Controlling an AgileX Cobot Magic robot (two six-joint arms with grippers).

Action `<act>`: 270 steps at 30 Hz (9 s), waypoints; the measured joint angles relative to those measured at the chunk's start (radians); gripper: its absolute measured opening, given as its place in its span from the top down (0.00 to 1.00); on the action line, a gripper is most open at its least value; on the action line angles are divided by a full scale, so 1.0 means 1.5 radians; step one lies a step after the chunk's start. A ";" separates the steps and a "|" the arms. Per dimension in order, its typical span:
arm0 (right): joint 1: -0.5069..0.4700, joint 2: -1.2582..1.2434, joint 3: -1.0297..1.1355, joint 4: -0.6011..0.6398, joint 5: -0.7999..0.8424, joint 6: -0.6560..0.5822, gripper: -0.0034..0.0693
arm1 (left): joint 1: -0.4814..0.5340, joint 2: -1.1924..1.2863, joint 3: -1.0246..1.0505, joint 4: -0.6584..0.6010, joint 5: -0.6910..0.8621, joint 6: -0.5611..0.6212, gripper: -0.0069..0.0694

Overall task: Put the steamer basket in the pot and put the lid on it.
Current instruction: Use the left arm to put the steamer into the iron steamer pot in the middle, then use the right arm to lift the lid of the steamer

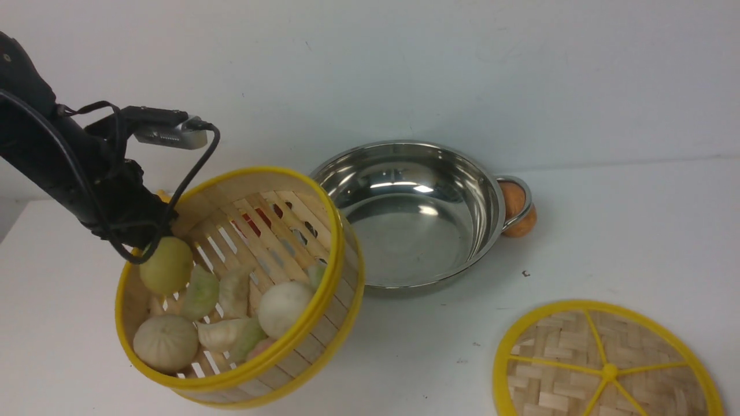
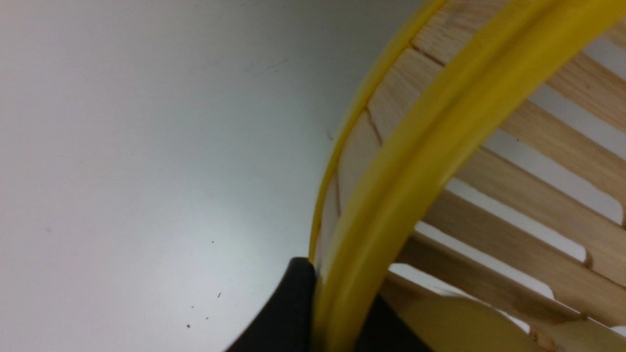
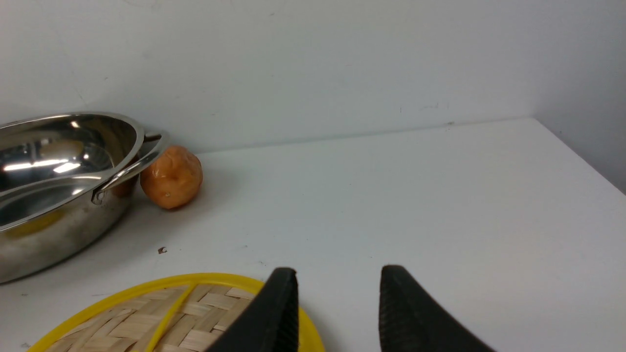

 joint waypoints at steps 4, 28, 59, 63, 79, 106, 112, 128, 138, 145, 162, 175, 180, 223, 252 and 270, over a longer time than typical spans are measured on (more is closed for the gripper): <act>0.000 0.000 0.000 0.000 0.000 0.000 0.61 | 0.000 0.000 -0.007 0.068 0.000 -0.074 0.87; 0.000 0.000 0.000 0.000 0.000 0.001 0.61 | -0.040 0.001 -0.016 0.108 0.006 -0.300 0.87; 0.000 0.000 0.000 0.000 0.000 0.001 0.61 | -0.070 0.002 -0.079 0.045 0.018 -0.577 0.87; 0.000 0.000 0.000 0.000 0.000 0.000 0.61 | -0.075 0.002 -0.079 0.026 0.019 -0.589 0.87; 0.000 0.000 0.000 0.000 0.000 -0.001 0.61 | -0.131 0.002 -0.079 -0.033 -0.034 -0.594 0.87; 0.000 0.000 0.000 0.000 0.000 0.001 0.61 | -0.139 0.061 -0.145 0.066 -0.030 -0.606 0.87; 0.000 0.000 0.000 0.000 0.000 0.001 0.61 | -0.141 0.081 -0.145 0.093 -0.020 -0.605 0.87; 0.000 0.000 0.000 0.000 0.000 0.001 0.61 | -0.194 0.216 -0.399 0.120 0.024 -0.604 0.87; 0.000 0.000 0.000 0.000 0.000 0.001 0.61 | -0.194 0.275 -0.461 0.105 0.024 -0.610 0.87; 0.000 0.000 0.000 0.000 0.000 0.000 0.61 | -0.194 0.306 -0.461 0.119 0.024 -0.597 0.87; 0.000 0.000 0.000 0.000 0.000 0.000 0.61 | -0.238 0.326 -0.464 0.153 0.024 -0.557 0.87; 0.000 0.000 0.000 0.000 0.000 0.000 0.61 | -0.240 0.348 -0.464 0.160 0.018 -0.553 0.87; 0.000 0.000 0.000 0.000 0.000 0.000 0.61 | -0.240 0.359 -0.464 0.160 0.004 -0.547 0.87; 0.000 0.000 0.000 0.000 0.000 0.000 0.61 | -0.248 0.379 -0.464 0.142 -0.036 -0.495 0.83; 0.000 0.000 0.000 0.000 0.000 0.000 0.61 | -0.248 0.360 -0.490 0.149 -0.051 -0.466 0.39; 0.000 0.000 0.000 0.000 0.000 0.001 0.61 | -0.248 0.199 -0.542 0.232 0.012 -0.458 0.55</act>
